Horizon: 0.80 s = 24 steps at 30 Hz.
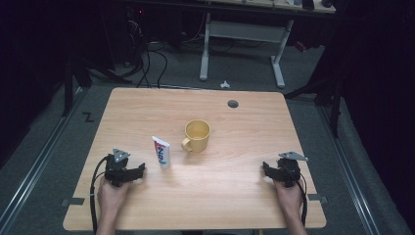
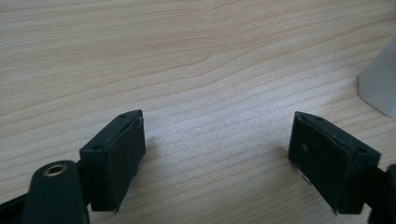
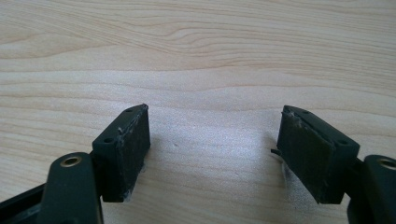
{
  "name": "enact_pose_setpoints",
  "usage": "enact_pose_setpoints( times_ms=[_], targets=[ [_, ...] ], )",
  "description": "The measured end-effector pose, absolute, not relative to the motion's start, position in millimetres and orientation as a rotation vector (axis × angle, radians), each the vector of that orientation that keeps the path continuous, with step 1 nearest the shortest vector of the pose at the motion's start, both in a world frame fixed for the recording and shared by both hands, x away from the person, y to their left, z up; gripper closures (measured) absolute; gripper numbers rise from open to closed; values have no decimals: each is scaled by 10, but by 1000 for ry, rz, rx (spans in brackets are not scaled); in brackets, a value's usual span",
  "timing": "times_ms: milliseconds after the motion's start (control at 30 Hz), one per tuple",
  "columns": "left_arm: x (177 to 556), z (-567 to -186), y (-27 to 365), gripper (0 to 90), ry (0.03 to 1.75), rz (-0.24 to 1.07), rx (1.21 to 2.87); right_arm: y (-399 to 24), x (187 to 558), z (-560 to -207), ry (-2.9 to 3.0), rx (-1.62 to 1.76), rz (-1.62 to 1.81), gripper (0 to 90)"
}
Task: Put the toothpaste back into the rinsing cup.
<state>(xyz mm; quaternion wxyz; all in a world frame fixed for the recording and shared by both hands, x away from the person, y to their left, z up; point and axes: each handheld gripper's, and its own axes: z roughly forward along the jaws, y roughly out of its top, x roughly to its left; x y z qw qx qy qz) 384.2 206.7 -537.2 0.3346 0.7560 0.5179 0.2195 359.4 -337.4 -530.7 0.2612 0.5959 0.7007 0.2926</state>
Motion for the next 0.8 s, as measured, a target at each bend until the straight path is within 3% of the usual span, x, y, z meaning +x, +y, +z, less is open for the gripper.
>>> enact_pose_setpoints(
  times_ms=[800],
  targets=[
    [3823,-5361,2039,208,1353,568,1981,-3371,3590,-5306,1897,1613,790,258]
  ],
)
